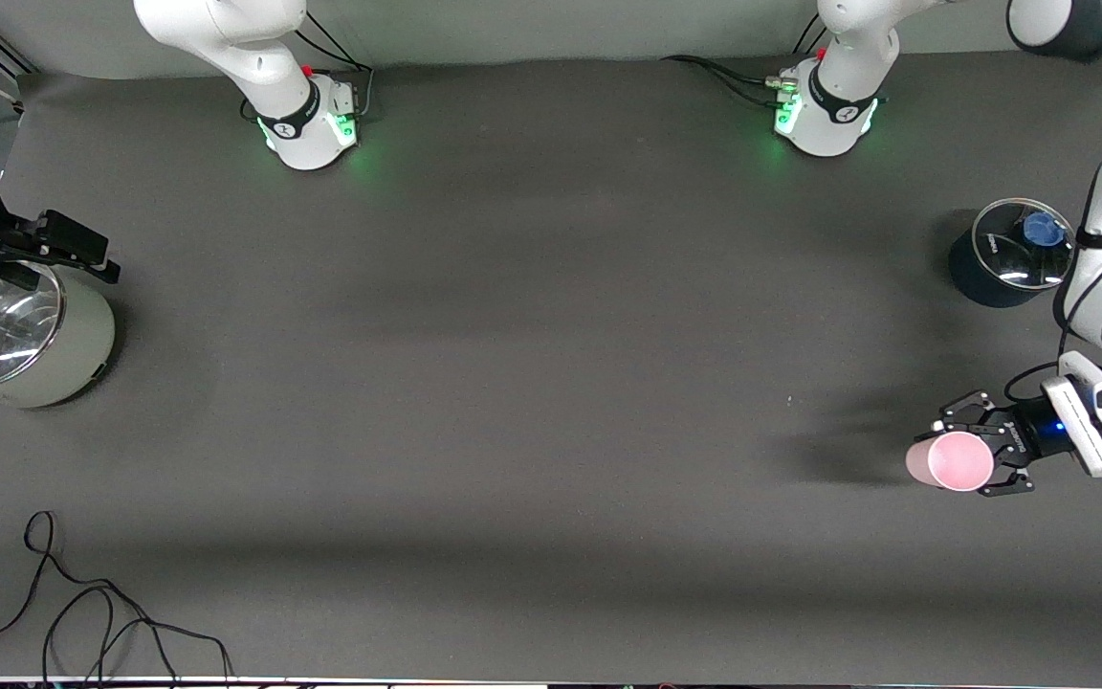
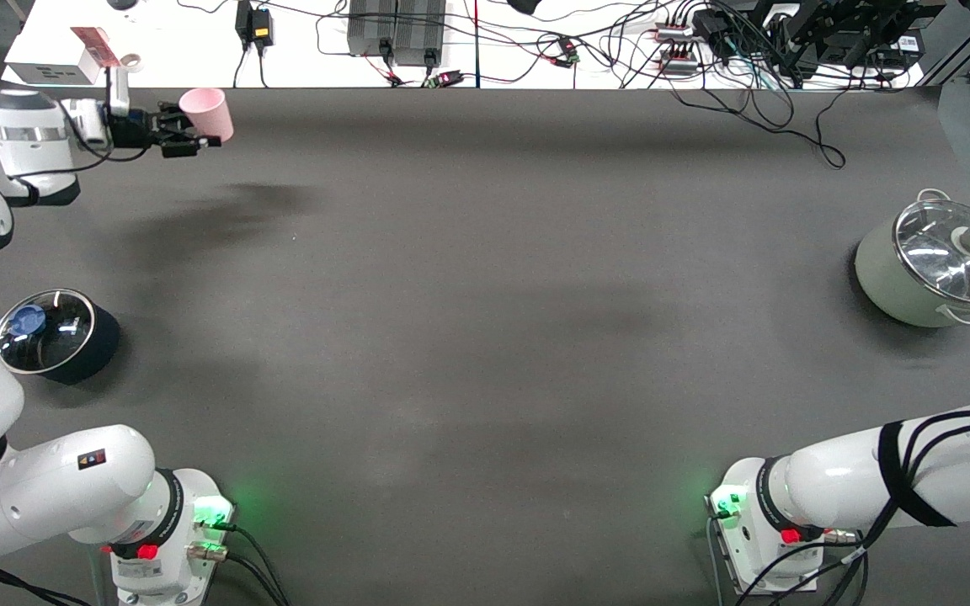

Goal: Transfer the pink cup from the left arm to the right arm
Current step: 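Lift the pink cup and carry it toward the table's middle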

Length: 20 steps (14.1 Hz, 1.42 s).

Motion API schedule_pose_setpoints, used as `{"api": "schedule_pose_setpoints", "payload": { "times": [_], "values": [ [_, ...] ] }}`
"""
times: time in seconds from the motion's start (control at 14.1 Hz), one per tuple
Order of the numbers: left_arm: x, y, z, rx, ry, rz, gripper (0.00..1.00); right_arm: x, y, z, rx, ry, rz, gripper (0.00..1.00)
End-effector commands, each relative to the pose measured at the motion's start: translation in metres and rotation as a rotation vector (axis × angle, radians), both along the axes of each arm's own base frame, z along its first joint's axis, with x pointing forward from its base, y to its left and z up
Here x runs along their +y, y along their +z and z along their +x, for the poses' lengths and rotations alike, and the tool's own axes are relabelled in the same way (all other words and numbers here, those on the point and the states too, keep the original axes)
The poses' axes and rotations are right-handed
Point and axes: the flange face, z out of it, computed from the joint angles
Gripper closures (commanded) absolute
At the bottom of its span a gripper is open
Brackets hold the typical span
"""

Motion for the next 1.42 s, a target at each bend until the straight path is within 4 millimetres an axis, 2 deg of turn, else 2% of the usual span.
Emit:
{"api": "schedule_pose_setpoints", "payload": {
  "times": [0.0, 0.14, 0.57, 0.71, 0.85, 1.07, 1.14, 1.21, 1.35],
  "values": [
    [-0.057, 0.043, -0.031, 0.035, 0.069, -0.009, 0.44, 0.004, -0.004, 0.0, 0.033, 0.009, 0.001, 0.0],
    [-0.104, 0.064, -0.048, 0.024, 0.11, -0.017, 0.44, 0.0, -0.007, 0.0, 0.045, 0.003, 0.001, 0.0],
    [-0.268, 0.121, -0.104, -0.01, 0.247, -0.038, 0.44, 0.004, -0.008, -0.002, 0.053, -0.01, 0.008, 0.0],
    [-0.323, 0.129, -0.127, 0.002, 0.265, -0.029, 0.44, 0.005, -0.007, -0.003, 0.057, -0.033, 0.013, 0.0],
    [-0.361, 0.13, -0.144, 0.008, 0.254, -0.006, 0.44, 0.014, -0.003, -0.004, 0.069, -0.203, 0.049, 0.0],
    [-0.405, 0.137, -0.167, 0.012, 0.243, 0.01, 0.44, 0.068, 0.008, -0.01, 0.095, -0.391, 0.113, 0.0],
    [-0.415, 0.14, -0.171, 0.011, 0.247, 0.016, 0.44, 0.097, 0.012, -0.013, 0.097, -0.422, 0.112, 0.0],
    [-0.422, 0.14, -0.176, 0.013, 0.239, 0.019, 0.44, 0.122, 0.018, -0.017, 0.093, -0.467, 0.113, 0.0],
    [-0.426, 0.14, -0.179, 0.013, 0.24, 0.029, 0.44, 0.174, 0.016, -0.02, 0.091, -0.568, 0.121, 0.0]
  ]
}}
